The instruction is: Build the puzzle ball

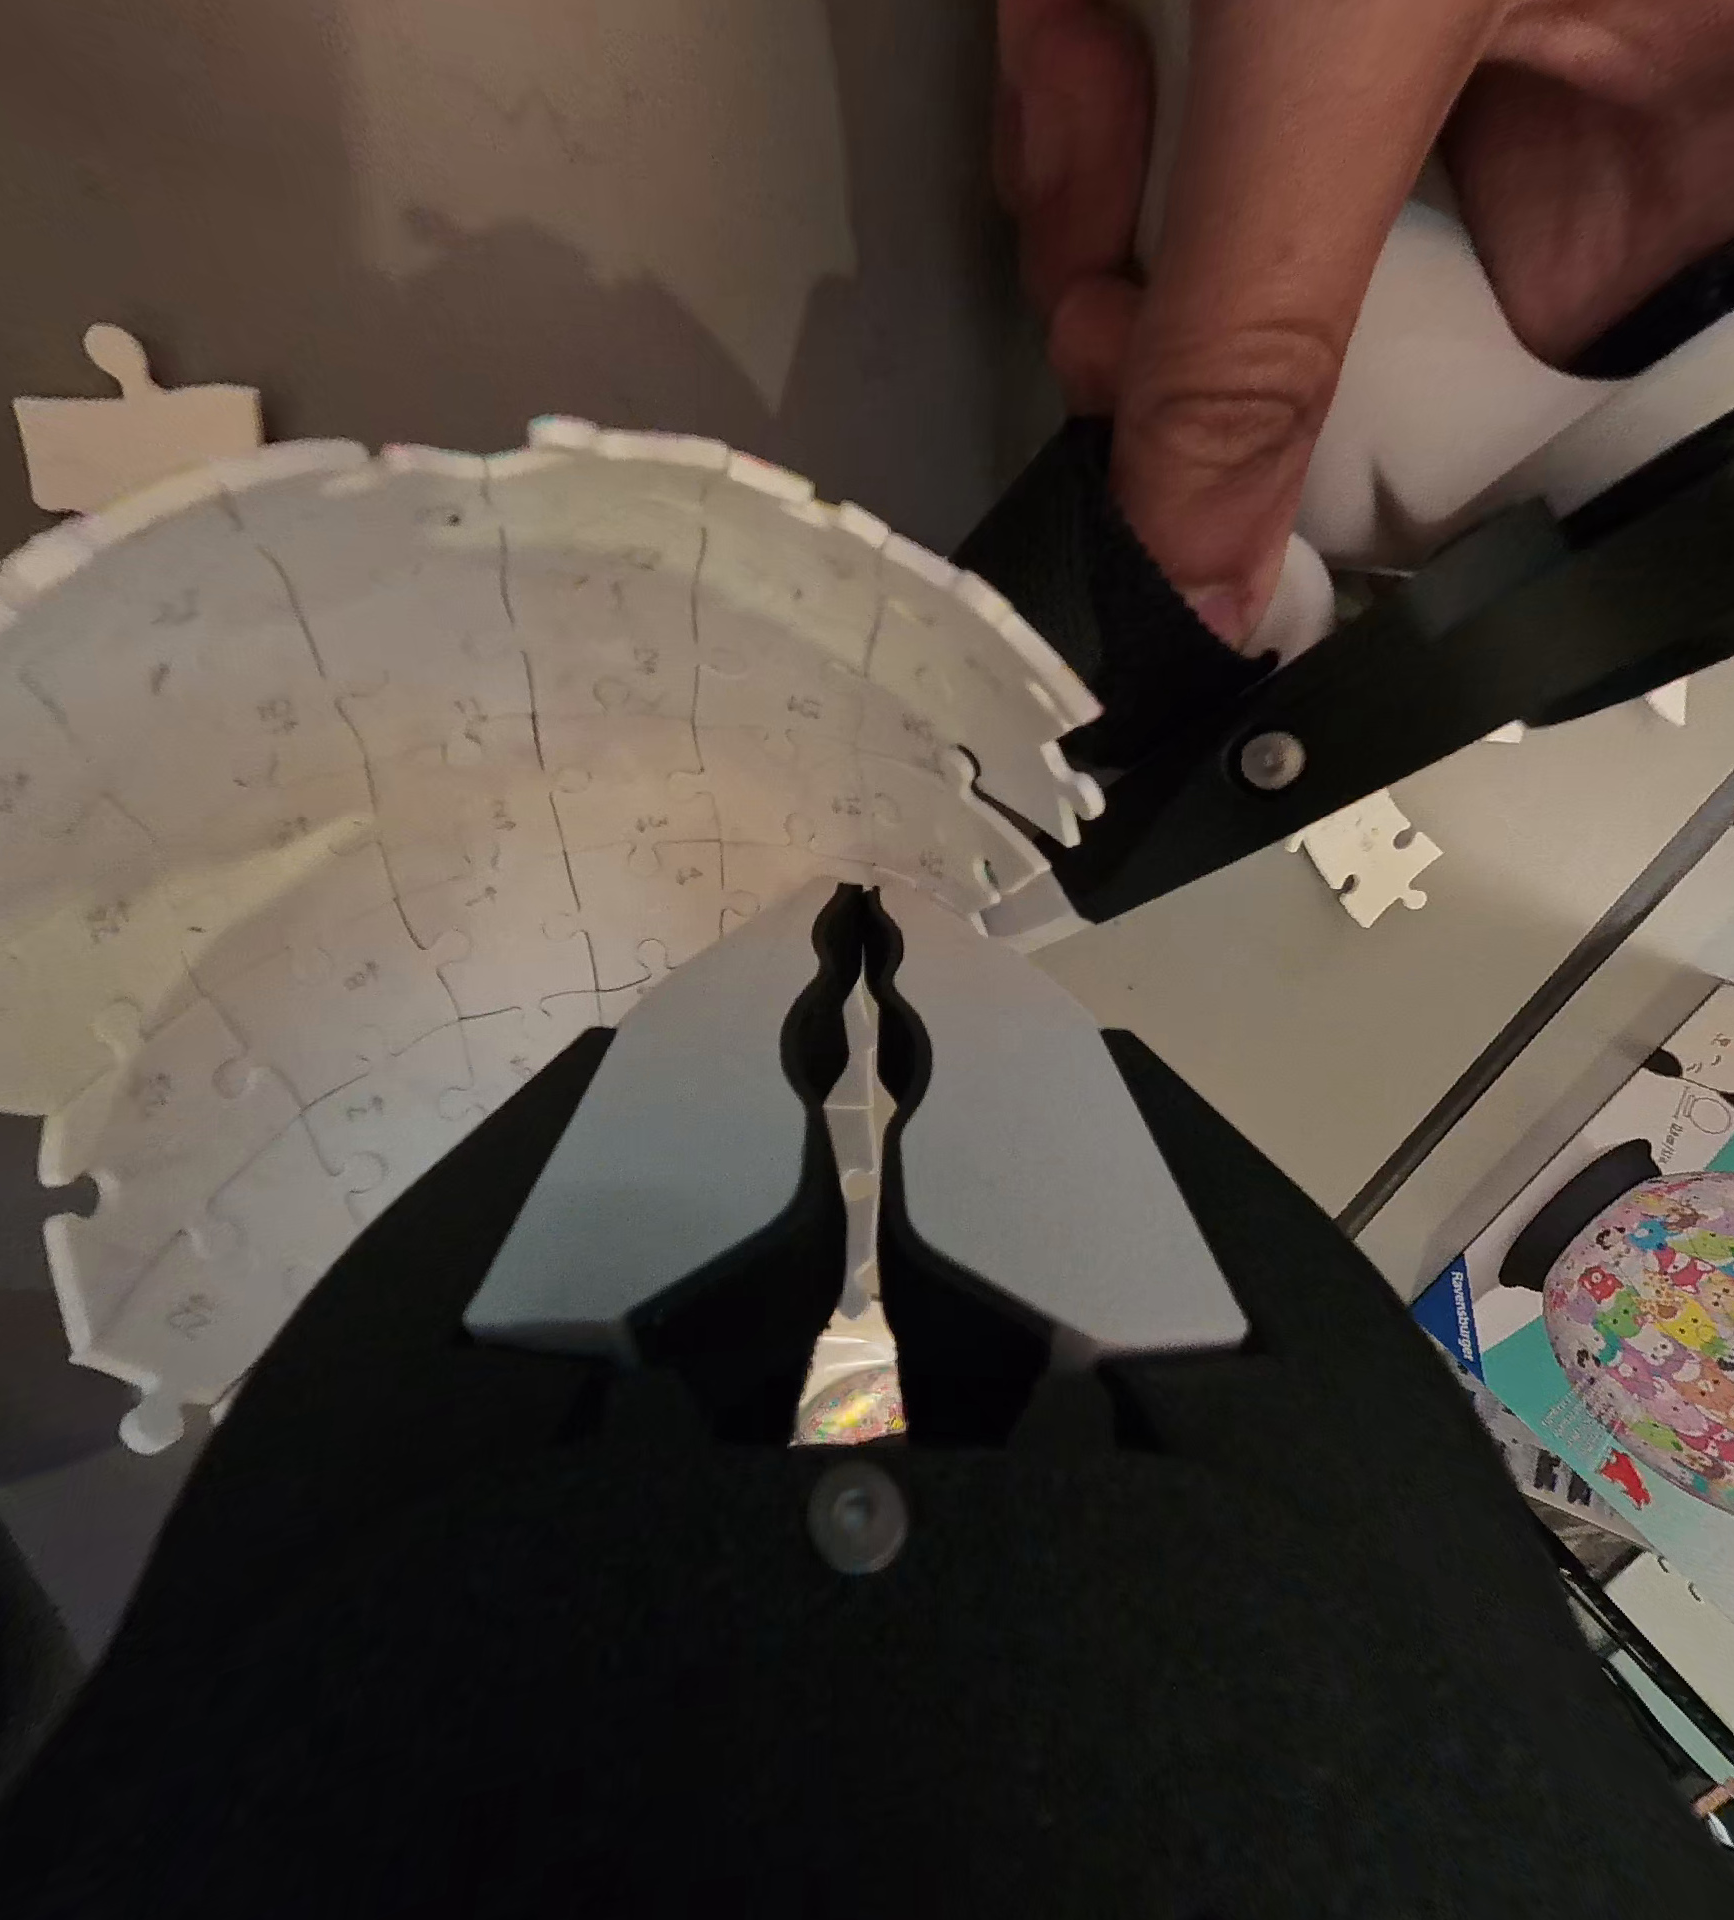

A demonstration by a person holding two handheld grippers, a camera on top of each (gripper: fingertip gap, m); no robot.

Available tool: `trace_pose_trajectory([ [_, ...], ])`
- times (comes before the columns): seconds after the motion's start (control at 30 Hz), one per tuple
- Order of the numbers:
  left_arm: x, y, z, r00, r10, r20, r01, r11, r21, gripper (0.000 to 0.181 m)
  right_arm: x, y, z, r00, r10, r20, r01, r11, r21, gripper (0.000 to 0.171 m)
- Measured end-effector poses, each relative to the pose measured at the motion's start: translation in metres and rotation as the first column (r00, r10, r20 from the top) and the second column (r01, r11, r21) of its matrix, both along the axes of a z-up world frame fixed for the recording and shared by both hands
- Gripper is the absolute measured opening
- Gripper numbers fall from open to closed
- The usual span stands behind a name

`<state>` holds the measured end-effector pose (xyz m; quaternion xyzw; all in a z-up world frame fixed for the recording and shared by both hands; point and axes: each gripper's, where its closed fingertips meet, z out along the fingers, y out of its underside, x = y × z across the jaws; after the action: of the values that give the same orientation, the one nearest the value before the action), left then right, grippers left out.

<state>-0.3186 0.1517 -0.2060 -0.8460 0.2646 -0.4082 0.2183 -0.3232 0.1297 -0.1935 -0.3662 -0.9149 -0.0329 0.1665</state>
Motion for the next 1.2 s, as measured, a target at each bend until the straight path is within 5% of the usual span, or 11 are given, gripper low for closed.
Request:
trace_pose_trajectory([
  [0.93, -0.012, 0.001, -0.002, 1.000, 0.028, -0.014, -0.029, 0.999, -0.035, 0.000, 0.000, 0.004, 0.001, 1.000, -0.011, -0.015, 0.011, 1.000, -0.004, 0.000],
  [1.2, -0.032, -0.015, -0.001, 0.999, -0.029, -0.018, 0.028, 0.996, -0.082, 0.000, -0.012, -0.011, 0.023, 0.989, 0.018, -0.146, -0.034, 0.993, -0.109, 0.000],
])
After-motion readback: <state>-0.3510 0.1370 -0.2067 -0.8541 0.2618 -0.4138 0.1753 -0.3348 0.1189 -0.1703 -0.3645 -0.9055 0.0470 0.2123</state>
